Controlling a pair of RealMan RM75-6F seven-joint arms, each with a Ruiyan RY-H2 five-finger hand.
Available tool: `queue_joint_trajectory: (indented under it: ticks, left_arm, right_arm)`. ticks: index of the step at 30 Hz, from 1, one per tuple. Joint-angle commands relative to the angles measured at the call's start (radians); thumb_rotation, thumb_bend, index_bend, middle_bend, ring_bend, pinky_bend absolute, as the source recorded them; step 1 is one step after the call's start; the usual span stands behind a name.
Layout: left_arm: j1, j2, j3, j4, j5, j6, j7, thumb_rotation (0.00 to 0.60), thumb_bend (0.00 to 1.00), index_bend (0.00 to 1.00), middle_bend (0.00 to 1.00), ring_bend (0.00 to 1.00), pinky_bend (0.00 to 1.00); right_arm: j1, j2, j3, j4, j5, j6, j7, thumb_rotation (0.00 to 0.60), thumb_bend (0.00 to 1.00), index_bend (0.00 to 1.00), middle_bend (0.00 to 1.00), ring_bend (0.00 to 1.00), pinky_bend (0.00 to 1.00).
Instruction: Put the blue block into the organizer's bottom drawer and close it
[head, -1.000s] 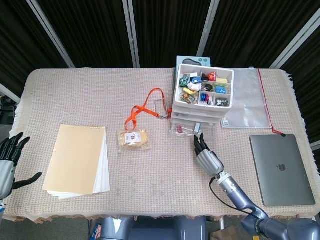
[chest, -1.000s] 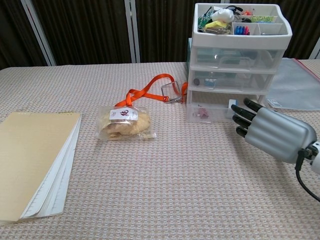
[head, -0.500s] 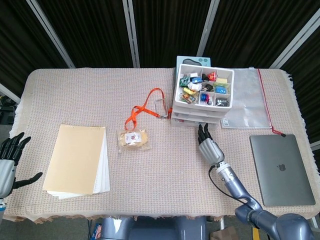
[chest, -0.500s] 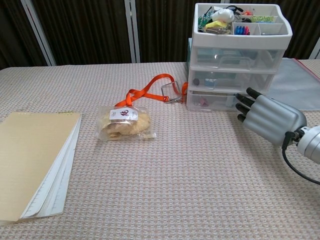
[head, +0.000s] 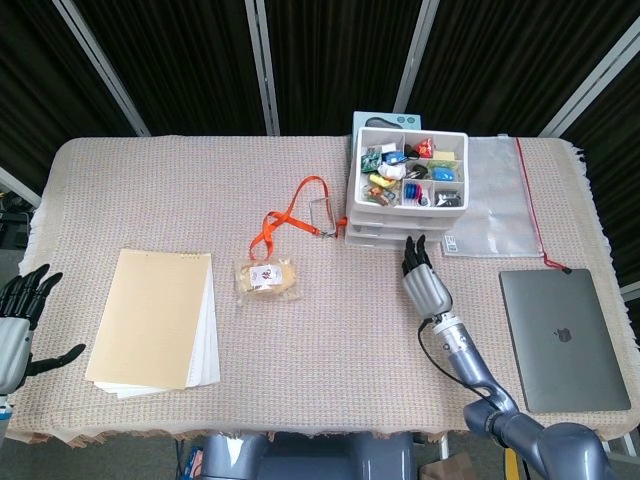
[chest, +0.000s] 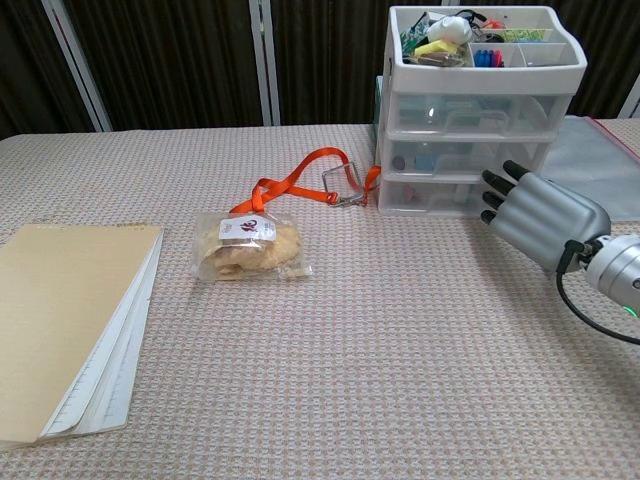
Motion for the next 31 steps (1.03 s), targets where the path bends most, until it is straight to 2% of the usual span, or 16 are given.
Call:
queue_joint_trajectory:
  ticks: [1,6,8,12,14,17,19,22,26,31]
  left_arm:
    - [0.001,0.000,0.001,0.000,0.002,0.001,0.000,0.600,0.14,0.09,0.00,0.00,0.00]
    - [0.002,-0.001,0.002,0.003,0.008,0.007,0.005,0.600,0.14,0.09,0.00,0.00,0.00]
    - [0.003,-0.002,0.003,0.005,0.012,0.011,0.008,0.600,0.14,0.09,0.00,0.00,0.00]
    - [0.006,-0.006,0.003,0.012,0.017,0.020,0.016,0.600,0.14,0.09,0.00,0.00,0.00]
    - [0.007,-0.009,0.004,0.019,0.021,0.024,0.021,0.600,0.14,0.09,0.00,0.00,0.00]
    - [0.008,-0.012,0.004,0.024,0.025,0.028,0.026,0.600,0.14,0.09,0.00,0.00,0.00]
    - [0.009,-0.015,0.005,0.031,0.027,0.032,0.031,0.600,0.14,0.09,0.00,0.00,0.00]
    - [0.010,-0.017,0.006,0.035,0.020,0.027,0.040,0.600,0.14,0.09,0.00,0.00,0.00]
    - [0.010,-0.019,0.008,0.038,0.023,0.027,0.052,0.600,0.14,0.09,0.00,0.00,0.00]
    - [0.011,-0.016,0.015,0.044,0.025,0.019,0.103,0.600,0.12,0.09,0.00,0.00,0.00]
  right_arm:
    - [-0.019,0.014,-0.020,-0.025,-0.008,0.025,0.012,0.600,0.31,0.29,0.15,0.06,0.14]
    - [-0.042,0.052,-0.047,-0.087,-0.034,0.080,0.024,0.600,0.31,0.29,0.15,0.06,0.14]
    - [-0.056,0.088,-0.054,-0.146,-0.053,0.133,0.036,0.600,0.31,0.29,0.15,0.06,0.14]
    - [-0.088,0.179,-0.050,-0.305,-0.059,0.206,0.056,0.600,0.29,0.27,0.15,0.06,0.13]
    - [-0.115,0.252,-0.049,-0.428,-0.064,0.255,0.087,0.600,0.28,0.26,0.15,0.06,0.14]
    - [-0.139,0.313,-0.051,-0.532,-0.059,0.279,0.116,0.600,0.24,0.25,0.15,0.06,0.14]
    - [-0.181,0.392,-0.060,-0.660,-0.054,0.322,0.188,0.600,0.21,0.24,0.15,0.06,0.14]
    - [-0.236,0.480,-0.076,-0.785,-0.049,0.380,0.305,0.600,0.13,0.22,0.14,0.06,0.14]
    - [-0.303,0.572,-0.098,-0.870,-0.038,0.446,0.447,0.600,0.02,0.15,0.11,0.04,0.14]
    - [-0.384,0.681,-0.138,-0.993,0.032,0.450,0.655,0.600,0.00,0.09,0.03,0.00,0.13]
